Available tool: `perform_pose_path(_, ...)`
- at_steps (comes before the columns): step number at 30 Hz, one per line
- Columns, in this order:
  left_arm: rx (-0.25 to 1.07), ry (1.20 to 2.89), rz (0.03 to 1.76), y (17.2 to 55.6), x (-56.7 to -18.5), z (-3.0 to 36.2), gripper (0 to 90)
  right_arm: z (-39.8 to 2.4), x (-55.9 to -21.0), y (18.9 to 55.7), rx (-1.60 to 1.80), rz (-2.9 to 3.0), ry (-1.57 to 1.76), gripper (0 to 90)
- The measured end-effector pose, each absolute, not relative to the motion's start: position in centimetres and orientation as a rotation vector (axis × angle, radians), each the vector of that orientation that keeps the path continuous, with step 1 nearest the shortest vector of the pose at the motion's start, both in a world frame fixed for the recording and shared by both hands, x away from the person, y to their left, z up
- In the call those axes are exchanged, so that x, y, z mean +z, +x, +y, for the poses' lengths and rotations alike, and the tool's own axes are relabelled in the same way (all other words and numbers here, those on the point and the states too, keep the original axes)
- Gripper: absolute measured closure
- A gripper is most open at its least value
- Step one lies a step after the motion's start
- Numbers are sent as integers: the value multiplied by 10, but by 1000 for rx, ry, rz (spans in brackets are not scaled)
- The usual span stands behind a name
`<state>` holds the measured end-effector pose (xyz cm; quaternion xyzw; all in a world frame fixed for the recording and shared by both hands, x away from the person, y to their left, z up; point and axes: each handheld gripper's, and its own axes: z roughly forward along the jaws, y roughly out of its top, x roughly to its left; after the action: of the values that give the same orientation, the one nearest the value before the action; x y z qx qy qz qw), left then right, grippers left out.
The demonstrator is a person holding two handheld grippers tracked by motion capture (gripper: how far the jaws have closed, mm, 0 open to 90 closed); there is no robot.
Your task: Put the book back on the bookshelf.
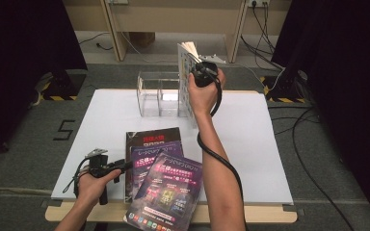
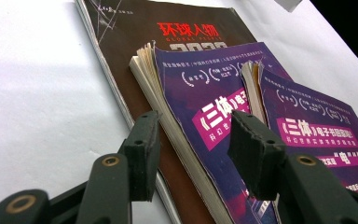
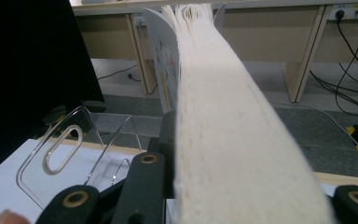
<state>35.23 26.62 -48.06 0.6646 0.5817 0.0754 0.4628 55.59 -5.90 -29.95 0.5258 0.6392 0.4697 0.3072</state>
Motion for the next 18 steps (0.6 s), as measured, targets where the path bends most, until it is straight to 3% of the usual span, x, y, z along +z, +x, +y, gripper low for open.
perform_pose_path(18, 181, 1636, 1432, 352, -481, 267, 525, -61, -300, 571, 1238, 1660, 1416, 744)
